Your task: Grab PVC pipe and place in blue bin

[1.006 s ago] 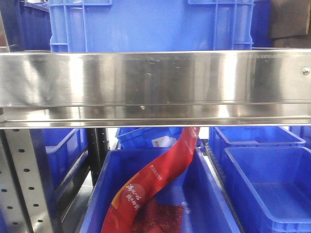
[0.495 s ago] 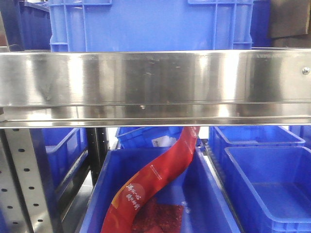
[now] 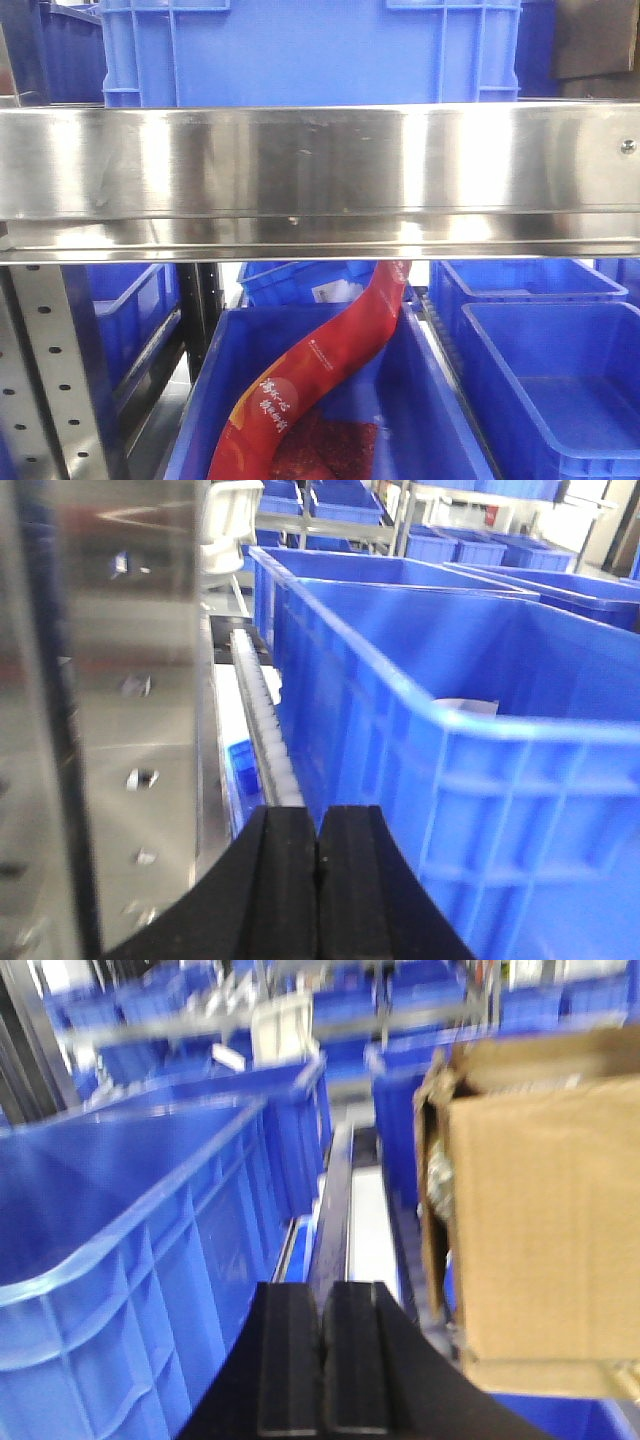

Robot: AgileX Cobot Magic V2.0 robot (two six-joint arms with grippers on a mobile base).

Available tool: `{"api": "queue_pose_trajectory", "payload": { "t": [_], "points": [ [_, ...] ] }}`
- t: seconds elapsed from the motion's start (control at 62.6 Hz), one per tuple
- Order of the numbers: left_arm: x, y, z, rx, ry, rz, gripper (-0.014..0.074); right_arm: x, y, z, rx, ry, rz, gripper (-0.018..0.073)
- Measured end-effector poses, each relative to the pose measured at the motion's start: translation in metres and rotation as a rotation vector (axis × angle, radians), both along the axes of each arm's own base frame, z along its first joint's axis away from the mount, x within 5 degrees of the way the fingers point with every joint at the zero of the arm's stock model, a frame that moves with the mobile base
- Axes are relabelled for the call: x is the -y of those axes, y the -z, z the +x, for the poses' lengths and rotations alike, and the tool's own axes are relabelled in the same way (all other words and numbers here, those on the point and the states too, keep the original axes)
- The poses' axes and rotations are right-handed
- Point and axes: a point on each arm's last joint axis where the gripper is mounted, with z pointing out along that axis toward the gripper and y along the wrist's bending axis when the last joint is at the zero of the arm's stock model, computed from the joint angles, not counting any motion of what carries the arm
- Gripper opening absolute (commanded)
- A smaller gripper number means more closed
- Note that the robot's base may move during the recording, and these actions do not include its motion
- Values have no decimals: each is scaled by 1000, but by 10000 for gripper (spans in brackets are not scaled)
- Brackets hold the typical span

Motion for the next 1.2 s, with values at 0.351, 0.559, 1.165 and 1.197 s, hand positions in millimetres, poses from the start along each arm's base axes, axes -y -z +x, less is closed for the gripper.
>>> {"api": "queue_pose_trajectory", "payload": {
  "t": [0.351,0.559,1.165,1.197],
  "points": [
    [-27,9,-27,40,-129,20,-111,4,22,-35,25,-3,-39,-168],
    [-29,3,-46,59,-128,70,-111,6,24,-60,65,-11,-58,-168],
    [-32,-19,-97,243,-132,55,-111,11,3,-102,230,-10,-43,-168],
    [-32,-19,-97,244,-132,55,-111,11,3,-102,230,-10,-43,-168]
  ]
}}
